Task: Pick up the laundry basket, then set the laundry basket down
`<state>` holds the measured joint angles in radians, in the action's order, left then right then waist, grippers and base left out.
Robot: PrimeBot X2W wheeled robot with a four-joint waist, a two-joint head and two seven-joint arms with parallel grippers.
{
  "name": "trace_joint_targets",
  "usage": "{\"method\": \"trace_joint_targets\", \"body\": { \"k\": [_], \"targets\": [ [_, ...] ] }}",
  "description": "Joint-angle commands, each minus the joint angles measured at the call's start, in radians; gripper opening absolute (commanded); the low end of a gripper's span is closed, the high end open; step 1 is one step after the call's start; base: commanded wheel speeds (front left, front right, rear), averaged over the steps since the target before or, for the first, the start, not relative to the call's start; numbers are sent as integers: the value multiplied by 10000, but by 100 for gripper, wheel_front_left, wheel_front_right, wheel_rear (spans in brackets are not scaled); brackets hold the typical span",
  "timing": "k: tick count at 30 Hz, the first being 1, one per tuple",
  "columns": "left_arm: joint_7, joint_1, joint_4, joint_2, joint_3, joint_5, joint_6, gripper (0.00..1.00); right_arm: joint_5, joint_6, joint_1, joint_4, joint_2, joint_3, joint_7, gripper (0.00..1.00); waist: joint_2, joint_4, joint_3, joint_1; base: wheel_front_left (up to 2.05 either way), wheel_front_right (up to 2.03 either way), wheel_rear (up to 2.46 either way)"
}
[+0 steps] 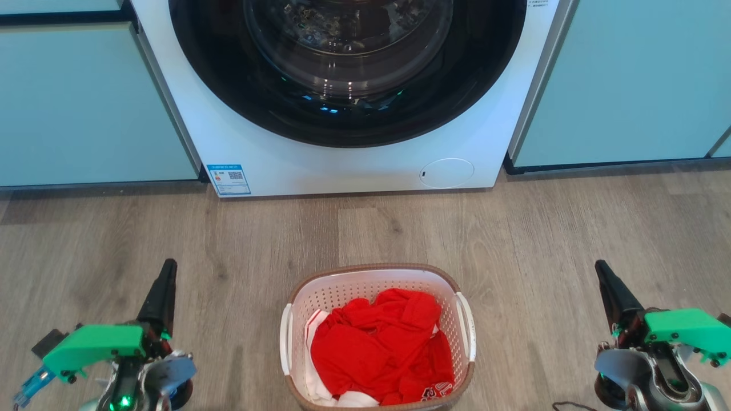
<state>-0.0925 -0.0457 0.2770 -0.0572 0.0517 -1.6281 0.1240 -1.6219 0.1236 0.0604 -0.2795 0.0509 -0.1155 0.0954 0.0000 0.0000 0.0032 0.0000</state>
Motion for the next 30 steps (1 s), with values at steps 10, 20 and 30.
{"method": "trace_joint_targets", "body": {
  "k": [10, 20, 30],
  "targets": [
    [-69, -608, -325, -56, 450, 52, 67, 0, 26, 71, 463, 354, 90, 147, 74, 0, 0, 0, 0, 0, 0, 0, 0],
    [-89, -610, -324, -39, 475, 73, 67, 0, 43, 71, 465, 353, 76, 127, 90, 0, 0, 0, 0, 0, 0, 0, 0],
    [-105, -612, -323, -25, 495, 90, 67, 0, 56, 71, 467, 352, 65, 111, 103, 0, 0, 0, 0, 0, 0, 0, 0]
  ]
}}
